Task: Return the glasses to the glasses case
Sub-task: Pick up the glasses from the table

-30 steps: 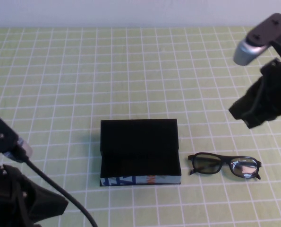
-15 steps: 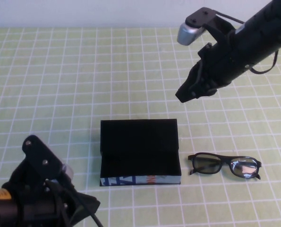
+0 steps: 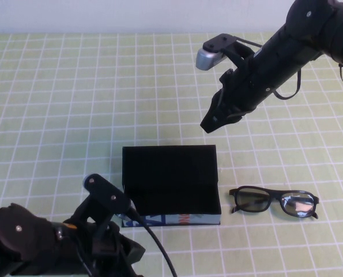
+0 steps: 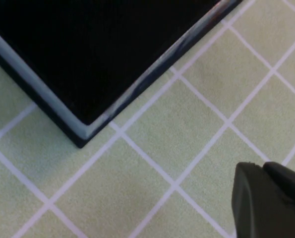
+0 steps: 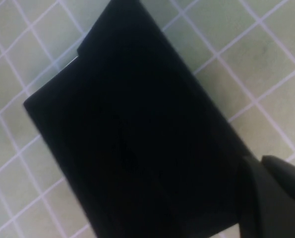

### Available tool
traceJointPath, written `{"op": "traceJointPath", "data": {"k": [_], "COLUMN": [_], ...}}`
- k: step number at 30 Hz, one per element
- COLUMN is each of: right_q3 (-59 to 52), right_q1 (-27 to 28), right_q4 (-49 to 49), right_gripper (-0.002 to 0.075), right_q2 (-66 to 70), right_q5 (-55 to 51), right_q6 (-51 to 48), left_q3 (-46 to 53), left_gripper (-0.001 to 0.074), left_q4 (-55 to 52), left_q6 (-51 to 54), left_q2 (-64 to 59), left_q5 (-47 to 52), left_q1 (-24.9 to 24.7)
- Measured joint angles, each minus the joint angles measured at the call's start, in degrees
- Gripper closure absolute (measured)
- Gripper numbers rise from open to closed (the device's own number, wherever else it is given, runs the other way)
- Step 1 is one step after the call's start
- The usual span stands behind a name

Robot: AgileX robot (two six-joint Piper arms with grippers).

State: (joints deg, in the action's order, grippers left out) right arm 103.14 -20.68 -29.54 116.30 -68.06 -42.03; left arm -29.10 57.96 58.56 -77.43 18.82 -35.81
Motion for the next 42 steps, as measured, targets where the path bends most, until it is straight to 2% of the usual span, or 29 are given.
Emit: {"op": "traceJointPath", "data": {"k": [5,12,31,42], "right_q3": [0.28,0.28,5.64,5.89], "right_q1": [0.0,0.0,-0.08,-0.08], "right_q4": [-0.02,-0.12,2.89,2.66], "right_gripper": [0.0743,0.0743,0.0743,0.0743], "right_q2": [1.53,2.95,11.28,13.44], "right_q5": [2.82,2.87,7.71,6.79], "right_q6": [0.0,0.0,0.0,-0.73], "left_q3": [-1.52,-2.44,-2.69,-2.69], "left_gripper": [0.0739,0.074,0.0739,0.0739], "left_q4": [3.74,6.29,10.04,10.37], "left_q6": [6.03,8.31,9.79,9.79], "left_q2": [-4.19,-5.62,-8.41,-8.45], "left_q5": [0.02,-1.57,-5.6,-10.84], "left_q1": [0.0,0.0,0.0,0.0]}}
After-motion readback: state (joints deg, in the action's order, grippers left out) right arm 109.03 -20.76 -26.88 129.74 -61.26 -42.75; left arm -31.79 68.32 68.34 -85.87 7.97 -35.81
